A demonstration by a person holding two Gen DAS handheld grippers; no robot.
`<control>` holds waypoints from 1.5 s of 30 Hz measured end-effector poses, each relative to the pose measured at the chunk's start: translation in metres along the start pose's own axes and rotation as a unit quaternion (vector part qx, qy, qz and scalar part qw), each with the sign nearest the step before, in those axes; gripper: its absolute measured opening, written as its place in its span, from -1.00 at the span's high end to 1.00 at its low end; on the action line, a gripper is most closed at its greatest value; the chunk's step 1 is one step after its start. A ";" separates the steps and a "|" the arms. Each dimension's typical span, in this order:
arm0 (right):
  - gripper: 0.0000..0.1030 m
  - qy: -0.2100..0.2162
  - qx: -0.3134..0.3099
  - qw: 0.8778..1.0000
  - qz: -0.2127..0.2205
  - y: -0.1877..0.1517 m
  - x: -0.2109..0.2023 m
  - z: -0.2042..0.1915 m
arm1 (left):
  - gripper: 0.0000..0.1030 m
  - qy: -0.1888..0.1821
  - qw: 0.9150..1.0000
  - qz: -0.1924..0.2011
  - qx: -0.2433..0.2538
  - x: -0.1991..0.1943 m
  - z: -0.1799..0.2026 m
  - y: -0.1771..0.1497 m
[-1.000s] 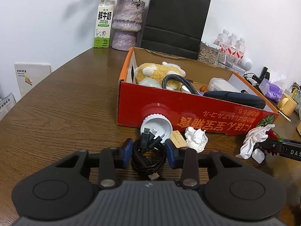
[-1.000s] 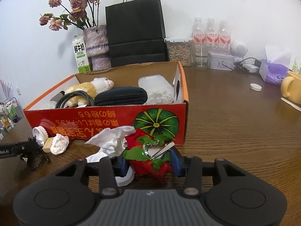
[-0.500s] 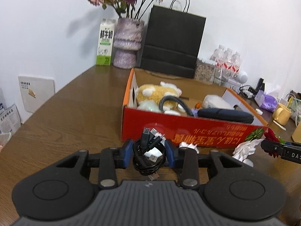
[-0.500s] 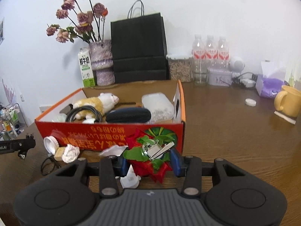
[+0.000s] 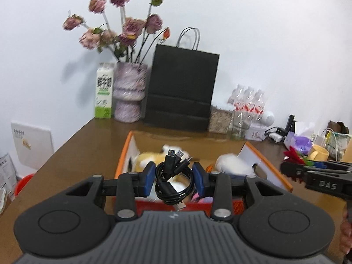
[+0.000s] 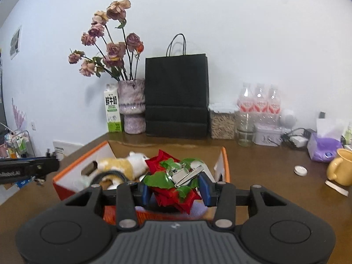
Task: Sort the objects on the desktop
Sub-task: 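Lift and carry the black cable and red rose ornament over the box, then lower the cable and rose ornament into the box and open both tools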
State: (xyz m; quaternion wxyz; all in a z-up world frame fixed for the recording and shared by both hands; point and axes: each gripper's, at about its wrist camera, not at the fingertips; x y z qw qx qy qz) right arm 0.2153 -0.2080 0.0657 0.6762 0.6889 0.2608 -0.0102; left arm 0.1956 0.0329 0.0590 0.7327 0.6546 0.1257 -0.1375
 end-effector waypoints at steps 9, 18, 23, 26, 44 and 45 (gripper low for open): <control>0.19 0.011 -0.009 1.000 -0.002 0.032 0.050 -0.007 | 0.27 -0.001 1.000 -0.001 -0.005 0.053 0.027 0.018; 0.19 0.016 -0.007 1.000 -0.022 0.035 0.109 -0.007 | 0.27 0.029 0.999 -0.019 -0.017 0.108 0.028 0.015; 0.19 0.013 0.005 0.999 -0.039 0.030 0.135 0.003 | 0.27 0.031 0.998 -0.042 -0.023 0.135 0.029 0.009; 0.19 0.016 0.006 0.998 -0.053 0.026 0.143 0.007 | 0.27 0.037 0.998 -0.055 -0.009 0.145 0.032 0.003; -0.35 0.000 -0.020 0.997 -0.073 0.009 0.145 0.005 | -0.18 0.062 0.996 -0.053 0.029 0.142 0.033 -0.013; -0.44 -0.008 -0.025 0.997 -0.067 0.009 0.142 0.004 | -0.25 0.070 0.996 -0.049 0.032 0.141 0.033 -0.012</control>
Point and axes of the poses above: each gripper's, at about its wrist camera, not at the fingertips, and x roughly the way its jaws point, z to its right, y to its top, and after that the axes turned 4 degrees about y, right-handed
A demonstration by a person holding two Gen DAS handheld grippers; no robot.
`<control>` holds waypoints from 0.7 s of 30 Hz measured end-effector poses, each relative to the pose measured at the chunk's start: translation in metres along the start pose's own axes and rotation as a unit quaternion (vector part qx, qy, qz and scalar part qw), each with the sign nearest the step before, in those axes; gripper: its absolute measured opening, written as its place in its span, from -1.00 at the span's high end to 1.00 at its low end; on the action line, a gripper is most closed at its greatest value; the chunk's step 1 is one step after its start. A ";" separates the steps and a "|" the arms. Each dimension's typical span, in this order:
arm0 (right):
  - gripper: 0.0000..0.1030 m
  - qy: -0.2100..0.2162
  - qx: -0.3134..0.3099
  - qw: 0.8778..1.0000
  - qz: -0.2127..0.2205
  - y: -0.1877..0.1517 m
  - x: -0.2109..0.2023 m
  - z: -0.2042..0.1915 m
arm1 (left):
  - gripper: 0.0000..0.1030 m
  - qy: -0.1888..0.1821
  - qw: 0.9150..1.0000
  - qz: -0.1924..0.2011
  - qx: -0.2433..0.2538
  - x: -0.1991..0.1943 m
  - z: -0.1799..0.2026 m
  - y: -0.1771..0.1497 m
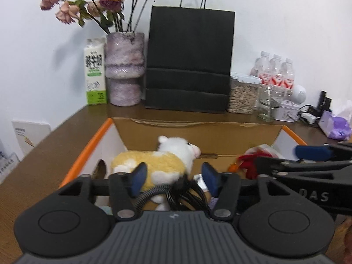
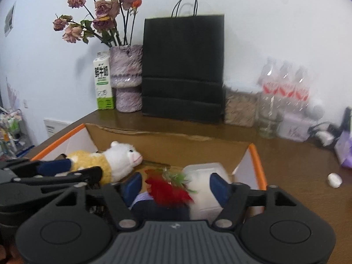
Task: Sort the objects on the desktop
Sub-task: 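Lower the cable and rose ornament into the box and open both tools, then move both open tools back out of the box toward the table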
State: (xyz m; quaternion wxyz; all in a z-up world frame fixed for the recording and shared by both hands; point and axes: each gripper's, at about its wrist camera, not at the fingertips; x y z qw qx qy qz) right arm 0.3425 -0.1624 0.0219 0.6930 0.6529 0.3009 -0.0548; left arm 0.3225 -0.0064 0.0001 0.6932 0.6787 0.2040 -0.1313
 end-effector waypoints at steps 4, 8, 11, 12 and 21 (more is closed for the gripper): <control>-0.79 -0.002 0.018 1.000 0.018 0.002 -0.011 0.008 | -0.86 0.045 0.999 0.025 0.009 -0.008 0.000 0.002; -1.00 0.015 0.041 0.999 0.027 0.002 -0.018 0.017 | -1.00 0.056 0.997 0.052 0.002 -0.017 -0.002 0.005; -1.00 0.018 0.044 0.999 0.026 0.002 -0.019 0.018 | -1.00 0.056 0.997 0.053 -0.001 -0.019 -0.003 0.006; -1.00 0.018 0.043 0.999 0.027 0.002 -0.020 0.017 | -1.00 0.056 0.997 0.053 -0.003 -0.019 -0.003 0.006; -1.00 0.014 0.036 0.999 0.030 0.001 -0.023 0.013 | -1.00 0.054 0.997 0.055 -0.008 -0.021 -0.004 0.004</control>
Point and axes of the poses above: each gripper's, at about its wrist camera, not at the fingertips, and x roughly the way its jaws point, z to its right, y to its top, and after that the axes turned 4 degrees about y, right-handed
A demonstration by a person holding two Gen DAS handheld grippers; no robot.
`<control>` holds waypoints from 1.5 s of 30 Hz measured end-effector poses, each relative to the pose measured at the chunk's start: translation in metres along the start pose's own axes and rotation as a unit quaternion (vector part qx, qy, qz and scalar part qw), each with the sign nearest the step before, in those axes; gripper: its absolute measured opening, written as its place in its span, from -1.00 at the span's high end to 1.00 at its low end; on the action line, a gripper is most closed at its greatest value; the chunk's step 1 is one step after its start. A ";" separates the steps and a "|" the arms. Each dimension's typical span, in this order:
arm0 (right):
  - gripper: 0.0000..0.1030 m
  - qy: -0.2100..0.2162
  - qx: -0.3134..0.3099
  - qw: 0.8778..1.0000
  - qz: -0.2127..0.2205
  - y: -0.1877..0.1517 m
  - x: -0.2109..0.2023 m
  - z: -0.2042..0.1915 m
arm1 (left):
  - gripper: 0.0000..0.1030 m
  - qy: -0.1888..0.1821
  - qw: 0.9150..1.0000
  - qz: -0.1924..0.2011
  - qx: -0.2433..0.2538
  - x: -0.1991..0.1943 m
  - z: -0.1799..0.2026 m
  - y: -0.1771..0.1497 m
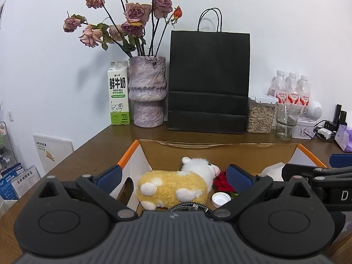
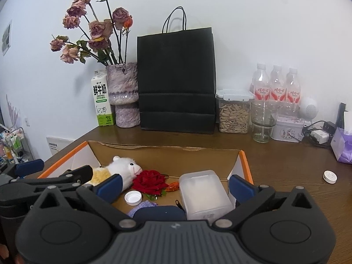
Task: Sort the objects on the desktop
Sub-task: 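Move both open tools back out of the box toward the table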
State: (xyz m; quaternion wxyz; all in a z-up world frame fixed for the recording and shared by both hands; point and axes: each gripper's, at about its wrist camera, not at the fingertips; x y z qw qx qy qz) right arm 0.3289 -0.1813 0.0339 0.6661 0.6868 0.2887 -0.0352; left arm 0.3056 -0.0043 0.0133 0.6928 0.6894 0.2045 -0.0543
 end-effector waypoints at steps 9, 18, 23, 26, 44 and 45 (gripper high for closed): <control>-1.00 -0.002 -0.005 1.000 0.007 0.000 -0.007 -0.003 | -1.00 -0.002 1.000 0.008 -0.004 -0.005 -0.002 0.000; -1.00 -0.005 -0.015 0.999 0.035 0.007 -0.032 -0.008 | -1.00 -0.017 0.999 0.032 -0.011 -0.025 -0.006 0.008; -1.00 -0.002 -0.025 0.998 0.054 0.009 -0.053 -0.016 | -1.00 -0.036 0.999 0.036 -0.019 -0.039 -0.011 0.011; -1.00 0.005 -0.027 0.998 0.064 0.008 -0.068 -0.021 | -1.00 -0.046 0.998 0.038 -0.022 -0.050 -0.014 0.012; -1.00 -0.005 -0.037 0.997 0.072 -0.035 -0.155 -0.043 | -1.00 -0.046 0.998 0.031 -0.002 -0.128 -0.045 -0.015; -1.00 -0.006 -0.036 0.997 0.069 -0.038 -0.158 -0.043 | -1.00 -0.046 0.999 0.028 -0.002 -0.131 -0.047 -0.018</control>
Point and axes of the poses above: each gripper's, at about its wrist camera, not at the fingertips, and x roughly the way its jaws point, z to its right, y to its top, and after that the axes turned 4 degrees about y, right-handed
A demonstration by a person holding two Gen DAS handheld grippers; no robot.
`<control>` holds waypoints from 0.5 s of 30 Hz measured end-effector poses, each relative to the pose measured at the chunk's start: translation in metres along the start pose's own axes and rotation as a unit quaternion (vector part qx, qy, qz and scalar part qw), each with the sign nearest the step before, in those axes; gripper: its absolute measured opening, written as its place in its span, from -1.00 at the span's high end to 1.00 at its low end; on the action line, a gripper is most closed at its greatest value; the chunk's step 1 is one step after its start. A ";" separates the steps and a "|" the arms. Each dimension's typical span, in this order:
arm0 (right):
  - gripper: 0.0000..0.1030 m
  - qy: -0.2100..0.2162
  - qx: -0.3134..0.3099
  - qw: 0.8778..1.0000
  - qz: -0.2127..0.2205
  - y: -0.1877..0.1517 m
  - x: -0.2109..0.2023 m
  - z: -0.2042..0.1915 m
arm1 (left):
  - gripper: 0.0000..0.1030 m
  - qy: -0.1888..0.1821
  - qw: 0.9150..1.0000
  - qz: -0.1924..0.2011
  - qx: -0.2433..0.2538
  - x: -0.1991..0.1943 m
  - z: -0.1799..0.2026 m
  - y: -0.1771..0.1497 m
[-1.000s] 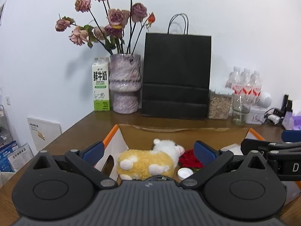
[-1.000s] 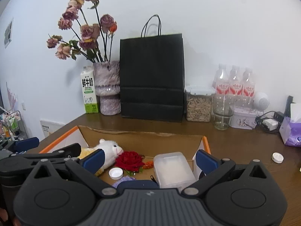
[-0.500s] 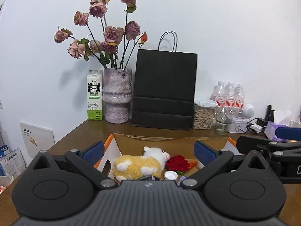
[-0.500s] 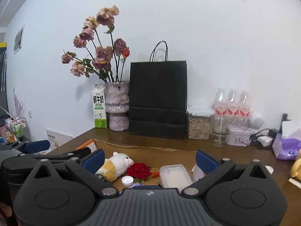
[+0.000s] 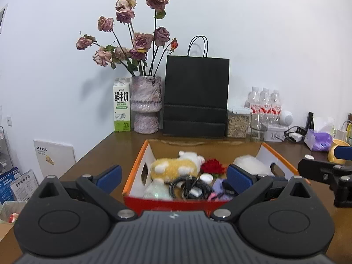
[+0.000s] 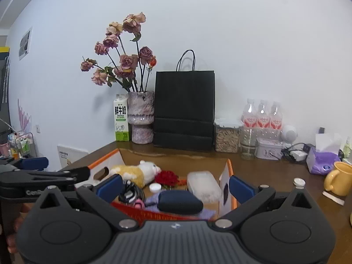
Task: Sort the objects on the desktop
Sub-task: 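Move both open tools back out of the box toward the table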
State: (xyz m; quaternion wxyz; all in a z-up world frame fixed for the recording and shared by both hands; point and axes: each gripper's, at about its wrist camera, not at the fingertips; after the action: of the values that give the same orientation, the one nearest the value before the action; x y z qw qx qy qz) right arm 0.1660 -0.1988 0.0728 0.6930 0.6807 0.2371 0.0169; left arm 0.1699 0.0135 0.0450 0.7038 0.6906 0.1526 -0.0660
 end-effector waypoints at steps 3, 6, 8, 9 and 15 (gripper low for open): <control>-1.00 -0.003 0.001 1.000 -0.008 -0.008 -0.010 -0.001 | -1.00 0.004 1.000 -0.010 0.002 -0.011 -0.006 -0.009; -1.00 -0.005 0.001 1.000 -0.018 -0.018 -0.017 -0.003 | -1.00 0.007 1.000 -0.021 0.004 -0.019 -0.010 -0.018; -1.00 -0.004 0.001 1.000 -0.028 -0.026 -0.021 -0.004 | -1.00 0.010 0.999 -0.030 0.006 -0.023 -0.013 -0.025; -1.00 -0.003 0.001 0.999 -0.034 -0.031 -0.022 -0.005 | -1.00 0.011 0.999 -0.034 0.007 -0.024 -0.014 -0.028; -1.00 -0.002 -0.003 0.997 -0.079 -0.059 -0.020 -0.009 | -1.00 0.017 0.998 -0.059 0.013 -0.028 -0.023 -0.046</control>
State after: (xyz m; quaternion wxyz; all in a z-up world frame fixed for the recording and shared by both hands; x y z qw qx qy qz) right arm 0.1274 -0.2015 0.0228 0.6947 0.6578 0.2885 -0.0386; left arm 0.1268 0.0312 0.0098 0.6873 0.6902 0.2041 -0.0974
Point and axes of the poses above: each gripper's, at about its wrist camera, not at the fingertips, and x roughly the way its jaws point, z to its right, y to its top, and after that the axes turned 4 degrees about y, right-handed
